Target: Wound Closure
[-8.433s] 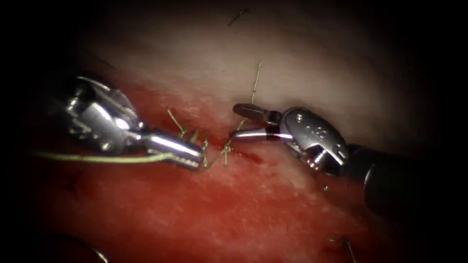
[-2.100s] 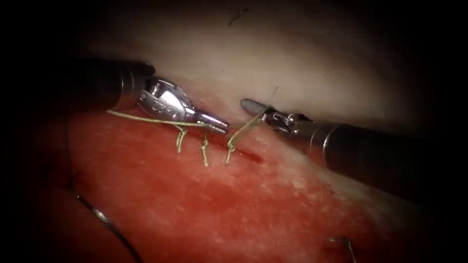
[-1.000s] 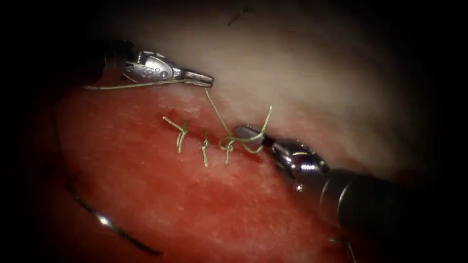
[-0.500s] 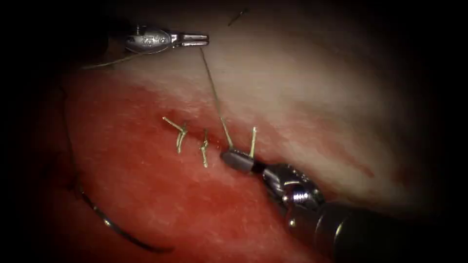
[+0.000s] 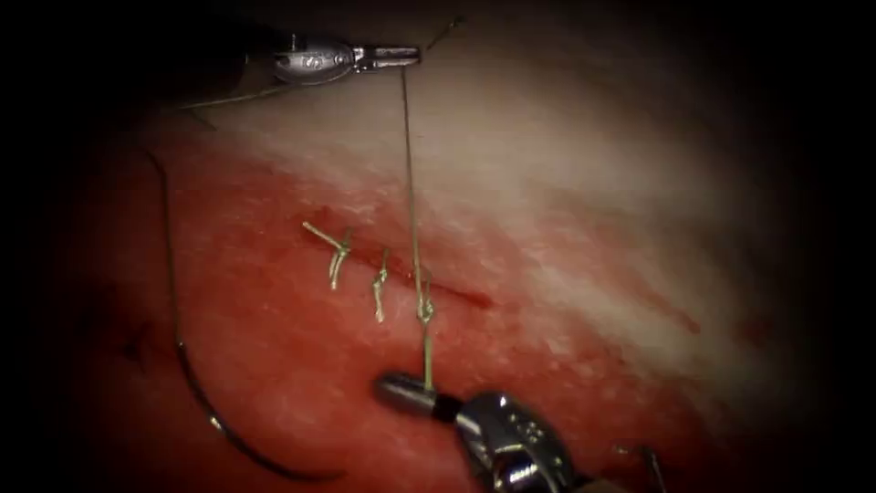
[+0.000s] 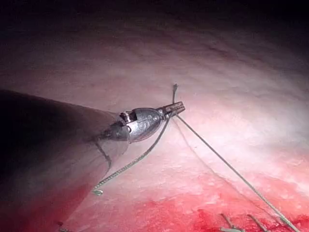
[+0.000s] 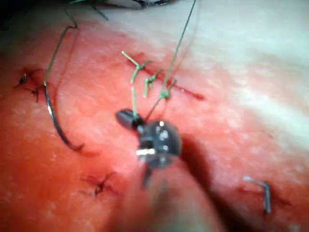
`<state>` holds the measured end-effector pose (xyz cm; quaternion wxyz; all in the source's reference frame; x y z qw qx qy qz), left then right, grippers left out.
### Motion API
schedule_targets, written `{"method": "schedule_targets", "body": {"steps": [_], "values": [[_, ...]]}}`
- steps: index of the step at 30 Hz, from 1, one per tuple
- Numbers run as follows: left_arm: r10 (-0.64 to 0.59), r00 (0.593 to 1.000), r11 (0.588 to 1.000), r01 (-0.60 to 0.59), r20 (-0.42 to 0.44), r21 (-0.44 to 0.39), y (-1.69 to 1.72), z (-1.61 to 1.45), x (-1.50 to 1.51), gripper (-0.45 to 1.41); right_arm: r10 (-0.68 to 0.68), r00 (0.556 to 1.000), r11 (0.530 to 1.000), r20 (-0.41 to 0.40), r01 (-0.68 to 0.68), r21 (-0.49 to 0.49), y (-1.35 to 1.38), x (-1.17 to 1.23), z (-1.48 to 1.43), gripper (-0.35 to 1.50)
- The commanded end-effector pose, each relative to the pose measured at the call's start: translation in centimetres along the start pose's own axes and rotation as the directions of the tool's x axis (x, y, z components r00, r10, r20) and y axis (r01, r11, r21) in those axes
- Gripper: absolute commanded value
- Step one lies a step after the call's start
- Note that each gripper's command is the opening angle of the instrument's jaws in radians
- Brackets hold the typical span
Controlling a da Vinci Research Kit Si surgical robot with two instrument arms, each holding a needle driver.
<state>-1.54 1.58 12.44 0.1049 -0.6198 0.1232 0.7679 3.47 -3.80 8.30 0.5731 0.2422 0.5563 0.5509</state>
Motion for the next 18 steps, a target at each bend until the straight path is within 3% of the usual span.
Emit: {"method": "schedule_targets", "body": {"steps": [1, 18], "values": [[0.005, 1.0, 1.0, -0.005, 0.0, 0.004, -0.05, 0.1, -0.08, -0.45, 0.004, 1.0, 1.0, 0.002, -0.004, -0.002, 0.0, -0.02, 0.07, -0.35], [0.025, 0.999, 0.999, -0.026, 0.027, 0.043, -0.49, 0.48, -0.44, -0.45, -0.041, 0.998, 0.999, -0.05, 0.04, -0.017, 0.26, 0.16, 0.14, -0.35]]}}
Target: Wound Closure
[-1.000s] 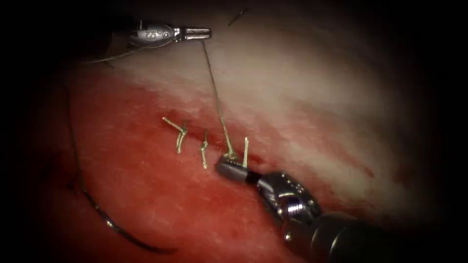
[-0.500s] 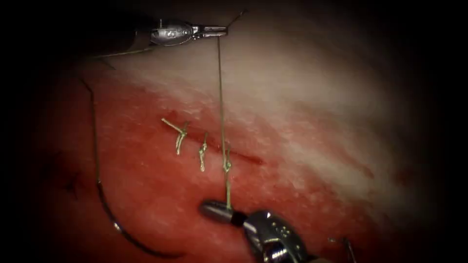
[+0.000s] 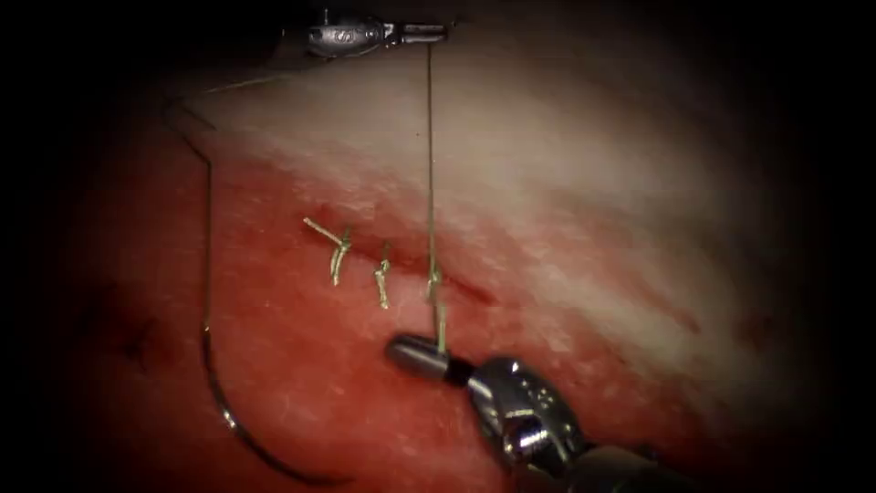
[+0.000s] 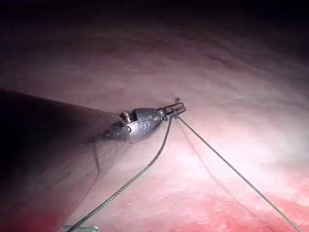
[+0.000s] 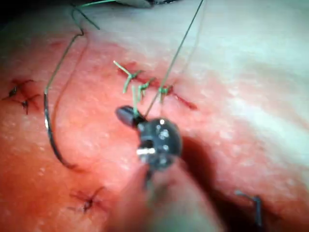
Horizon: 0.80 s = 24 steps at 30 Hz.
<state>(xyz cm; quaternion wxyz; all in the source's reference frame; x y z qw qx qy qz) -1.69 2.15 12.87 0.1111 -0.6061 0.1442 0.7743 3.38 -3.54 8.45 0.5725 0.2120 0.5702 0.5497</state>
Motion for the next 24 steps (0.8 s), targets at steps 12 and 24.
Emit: {"method": "schedule_targets", "body": {"steps": [12, 24], "values": [[0.148, 0.987, 0.989, -0.146, 0.067, -0.028, 0.01, 0.34, -0.16, -0.45, -0.014, 1.0, 1.0, -0.006, 0.014, 0.009, -0.01, -0.24, 0.08, -0.35], [0.302, 0.902, 0.952, -0.305, 0.309, -0.042, -0.09, 0.4, -0.13, -0.45, -0.048, 0.997, 0.999, 0.063, 0.047, 0.019, -0.15, -0.73, 0.04, -0.35]]}}
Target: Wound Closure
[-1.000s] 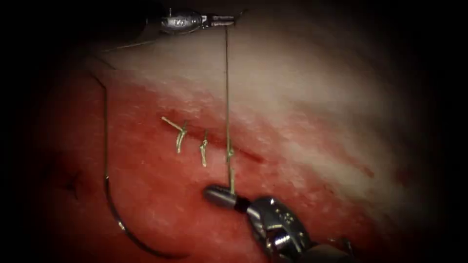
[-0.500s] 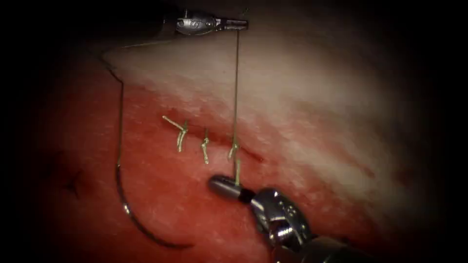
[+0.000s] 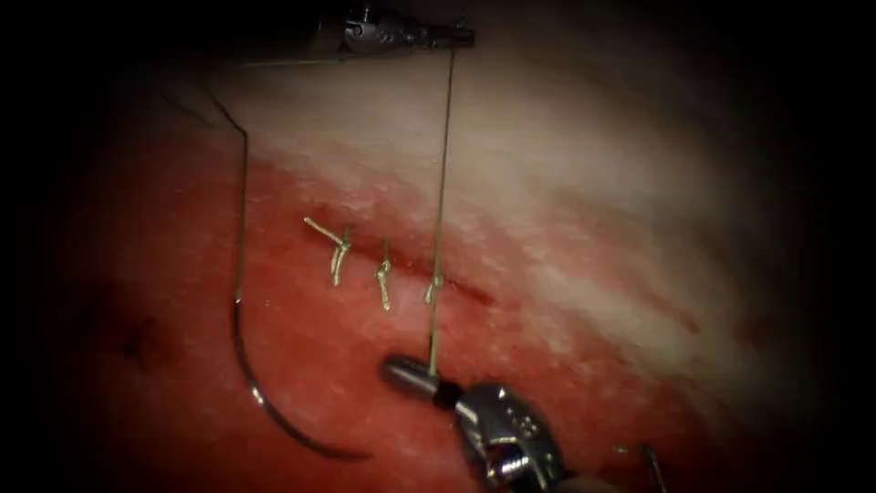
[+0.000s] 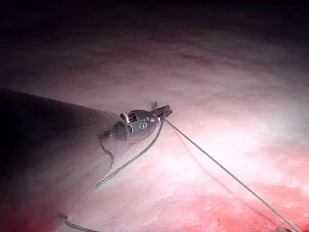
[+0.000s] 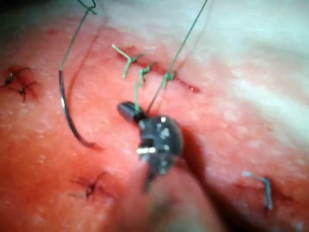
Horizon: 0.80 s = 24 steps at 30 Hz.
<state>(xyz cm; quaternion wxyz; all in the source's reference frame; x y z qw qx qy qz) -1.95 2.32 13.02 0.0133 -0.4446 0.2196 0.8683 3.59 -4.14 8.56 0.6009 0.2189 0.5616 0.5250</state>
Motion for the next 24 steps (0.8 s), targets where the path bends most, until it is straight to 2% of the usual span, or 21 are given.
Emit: {"method": "schedule_targets", "body": {"steps": [1, 4, 12, 18, 24], "values": [[0.002, 1.0, 1.0, -0.002, 0.007, 0.006, -0.05, 0.08, -0.02, -0.45, -0.001, 1.0, 1.0, 0.001, 0.001, 0.0, 0.01, -0.11, 0.07, -0.35], [0.013, 1.0, 1.0, -0.013, 0.016, 0.008, -0.14, 0.07, -0.02, -0.45, 0.007, 1.0, 1.0, -0.007, -0.007, -0.008, 0.02, -0.01, 0.07, -0.35], [0.01, 1.0, 1.0, -0.011, 0.024, 0.011, -0.19, 0.09, -0.01, -0.45, 0.002, 1.0, 1.0, 0.005, -0.002, -0.006, -0.04, -0.1, 0.08, -0.35], [0.015, 1.0, 1.0, -0.015, 0.017, -0.006, -0.16, 0.05, -0.02, -0.45, 0.01, 1.0, 1.0, -0.008, -0.01, -0.002, -0.04, 0.0, 0.09, -0.35], [0.013, 1.0, 1.0, -0.012, 0.025, -0.013, -0.26, 0.04, -0.02, -0.45, -0.003, 0.999, 1.0, 0.034, 0.003, 0.02, -0.18, -0.2, 0.07, -0.35]]}}
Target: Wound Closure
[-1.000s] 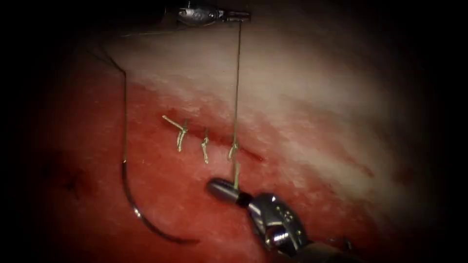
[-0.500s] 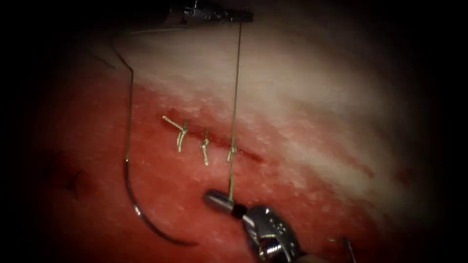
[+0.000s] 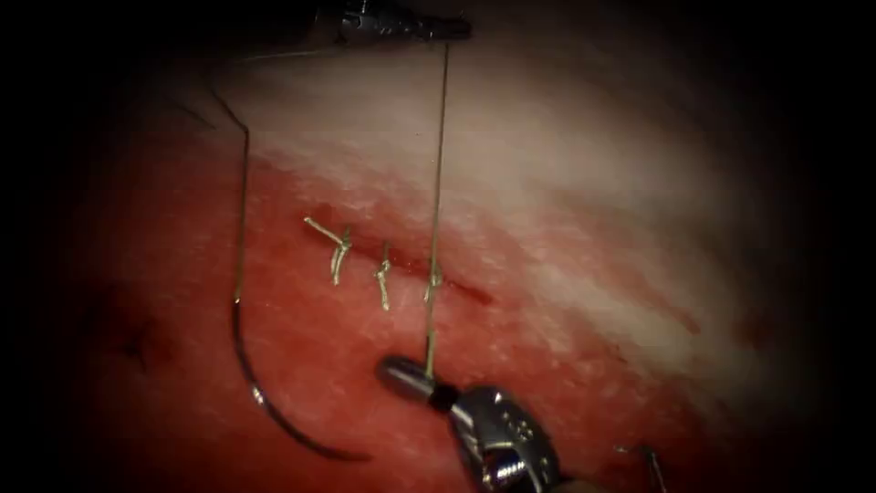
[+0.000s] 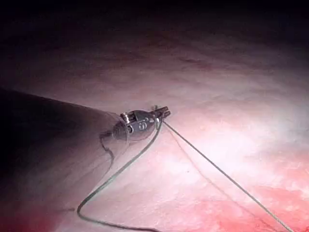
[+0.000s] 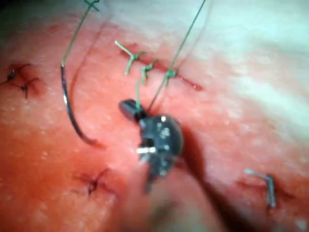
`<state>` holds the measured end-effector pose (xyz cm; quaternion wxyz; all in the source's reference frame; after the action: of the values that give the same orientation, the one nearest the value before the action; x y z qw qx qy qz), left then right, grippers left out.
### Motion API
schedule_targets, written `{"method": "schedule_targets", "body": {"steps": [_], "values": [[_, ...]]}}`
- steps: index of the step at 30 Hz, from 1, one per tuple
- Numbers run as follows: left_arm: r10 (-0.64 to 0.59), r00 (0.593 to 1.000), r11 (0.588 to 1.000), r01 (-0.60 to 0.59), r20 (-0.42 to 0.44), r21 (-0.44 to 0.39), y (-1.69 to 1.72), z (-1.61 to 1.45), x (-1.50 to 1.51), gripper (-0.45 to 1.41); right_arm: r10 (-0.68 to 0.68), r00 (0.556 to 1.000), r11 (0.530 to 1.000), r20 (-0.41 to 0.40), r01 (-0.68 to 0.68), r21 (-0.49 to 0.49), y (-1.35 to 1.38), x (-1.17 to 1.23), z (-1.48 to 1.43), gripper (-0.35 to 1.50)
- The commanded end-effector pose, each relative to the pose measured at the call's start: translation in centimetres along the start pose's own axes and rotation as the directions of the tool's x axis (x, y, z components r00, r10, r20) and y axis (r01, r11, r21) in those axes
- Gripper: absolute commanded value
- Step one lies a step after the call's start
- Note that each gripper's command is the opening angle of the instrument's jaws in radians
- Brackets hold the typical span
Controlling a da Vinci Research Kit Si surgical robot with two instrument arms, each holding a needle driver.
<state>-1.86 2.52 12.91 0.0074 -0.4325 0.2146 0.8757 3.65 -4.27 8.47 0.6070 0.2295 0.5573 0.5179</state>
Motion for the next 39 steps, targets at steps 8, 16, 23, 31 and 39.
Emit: {"method": "schedule_targets", "body": {"steps": [8, 16, 23, 31, 39], "values": [[0.001, 1.0, 1.0, -0.001, -0.014, -0.004, 0.07, 0.04, -0.01, -0.45, -0.044, 0.996, 0.999, -0.077, 0.045, 0.006, 0.03, 0.14, 0.13, -0.35], [-0.109, 0.988, 0.991, 0.099, -0.109, -0.093, 0.14, -0.3, 0.32, -0.45, -0.367, 0.926, 0.93, -0.092, 0.368, -0.016, 0.06, 0.29, 0.19, 0.59], [-0.164, 0.971, 0.978, 0.138, -0.174, -0.155, 0.12, -0.78, 0.82, -0.45, -0.438, 0.895, 0.899, -0.085, 0.438, -0.012, 0.21, 0.47, 0.11, 1.35], [-0.269, 0.928, 0.957, 0.228, -0.257, -0.178, -0.02, -1.4, 1.41, -0.45, -0.462, 0.884, 0.885, -0.068, 0.464, 0.023, 0.27, 0.65, -0.33, 1.4], [-0.359, 0.883, 0.931, 0.315, -0.302, -0.185, -0.33, -1.9, 2.09, -0.45, -0.428, 0.901, 0.902, -0.065, 0.431, 0.032, 0.31, 1.11, -0.4, 1.36]]}}
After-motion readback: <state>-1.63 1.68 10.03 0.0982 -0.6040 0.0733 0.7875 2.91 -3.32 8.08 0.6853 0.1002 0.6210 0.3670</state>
